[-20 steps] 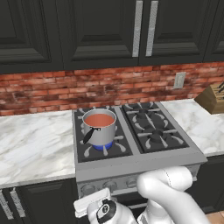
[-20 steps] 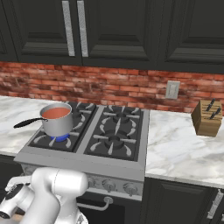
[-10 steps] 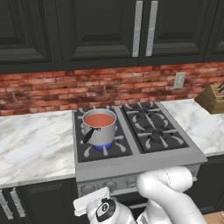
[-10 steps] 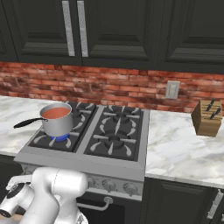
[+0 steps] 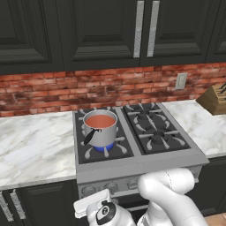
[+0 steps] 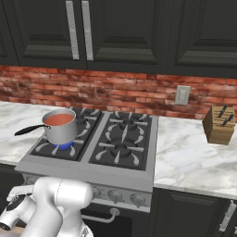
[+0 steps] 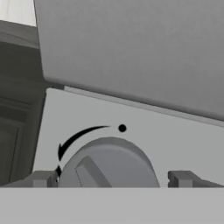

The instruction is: Wait until the marinara sauce is simmered to a deep red color and then turn off the stove.

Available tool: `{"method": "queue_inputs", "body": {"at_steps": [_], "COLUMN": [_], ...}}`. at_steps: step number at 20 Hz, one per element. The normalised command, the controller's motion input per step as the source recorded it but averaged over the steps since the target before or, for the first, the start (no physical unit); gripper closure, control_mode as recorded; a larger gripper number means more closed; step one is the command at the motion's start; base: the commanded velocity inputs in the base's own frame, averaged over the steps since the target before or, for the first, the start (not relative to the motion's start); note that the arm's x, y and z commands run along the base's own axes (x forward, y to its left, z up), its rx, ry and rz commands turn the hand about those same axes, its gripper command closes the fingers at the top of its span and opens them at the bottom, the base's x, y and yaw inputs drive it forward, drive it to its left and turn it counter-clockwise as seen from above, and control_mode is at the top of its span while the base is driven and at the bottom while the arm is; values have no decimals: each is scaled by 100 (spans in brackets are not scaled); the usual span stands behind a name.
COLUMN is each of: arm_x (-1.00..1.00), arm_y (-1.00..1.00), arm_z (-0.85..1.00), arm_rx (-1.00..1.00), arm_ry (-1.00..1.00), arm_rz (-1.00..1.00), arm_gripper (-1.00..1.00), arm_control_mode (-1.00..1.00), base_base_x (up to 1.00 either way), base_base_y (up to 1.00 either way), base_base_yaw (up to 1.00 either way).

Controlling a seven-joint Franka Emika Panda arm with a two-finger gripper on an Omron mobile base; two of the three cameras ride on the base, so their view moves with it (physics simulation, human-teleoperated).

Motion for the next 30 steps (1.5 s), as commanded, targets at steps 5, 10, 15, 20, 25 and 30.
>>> {"method": "queue_inputs", "body": {"at_steps": [5, 10, 15, 20, 25, 30], "arm_x": [8, 13, 20, 5, 0, 0], "arm_y": [0, 0, 0, 0, 0, 0], "arm_z": [-18, -18, -14, -4, 0, 0], "arm_rx": [0, 0, 0, 0, 0, 0], "arm_ry": [0, 0, 0, 0, 0, 0], "arm_rz": [0, 0, 0, 0, 0, 0], "arm_gripper": [-100, -100, -100, 100, 100, 100], "arm_control_mode": [-100, -100, -100, -100, -100, -100], "base_base_x": [0, 0, 0, 0, 0, 0], "base_base_y": [0, 0, 0, 0, 0, 0], "base_base_yaw": [0, 0, 0, 0, 0, 0]}}
